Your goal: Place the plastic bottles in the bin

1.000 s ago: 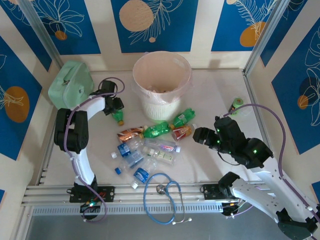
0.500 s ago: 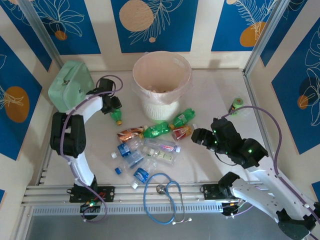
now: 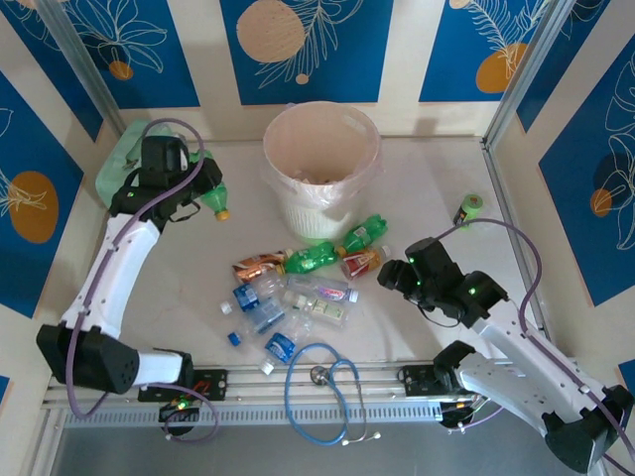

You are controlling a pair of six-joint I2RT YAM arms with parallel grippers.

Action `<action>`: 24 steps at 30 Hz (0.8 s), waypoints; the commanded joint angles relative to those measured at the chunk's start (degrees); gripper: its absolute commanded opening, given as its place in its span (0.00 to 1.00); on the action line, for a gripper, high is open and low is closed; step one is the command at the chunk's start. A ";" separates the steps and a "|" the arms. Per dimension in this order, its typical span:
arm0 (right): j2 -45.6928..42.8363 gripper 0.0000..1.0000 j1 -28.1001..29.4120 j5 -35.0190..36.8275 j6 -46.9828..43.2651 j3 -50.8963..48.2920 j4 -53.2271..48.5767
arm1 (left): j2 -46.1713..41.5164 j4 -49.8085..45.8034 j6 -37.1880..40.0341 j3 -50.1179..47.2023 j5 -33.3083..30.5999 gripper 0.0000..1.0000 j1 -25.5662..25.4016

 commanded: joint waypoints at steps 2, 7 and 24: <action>-1.88 0.78 -0.71 -1.29 1.64 -1.37 0.20 | -2.04 -3.49 -1.57 6.19 4.45 0.49 -1.36; -2.02 0.78 -1.15 -1.82 1.80 -1.82 0.89 | -3.27 0.67 -5.03 8.83 7.84 0.49 -3.33; -0.66 0.77 -2.14 -2.40 1.14 -0.65 0.59 | 10.13 11.93 -8.84 20.80 9.35 0.49 -15.43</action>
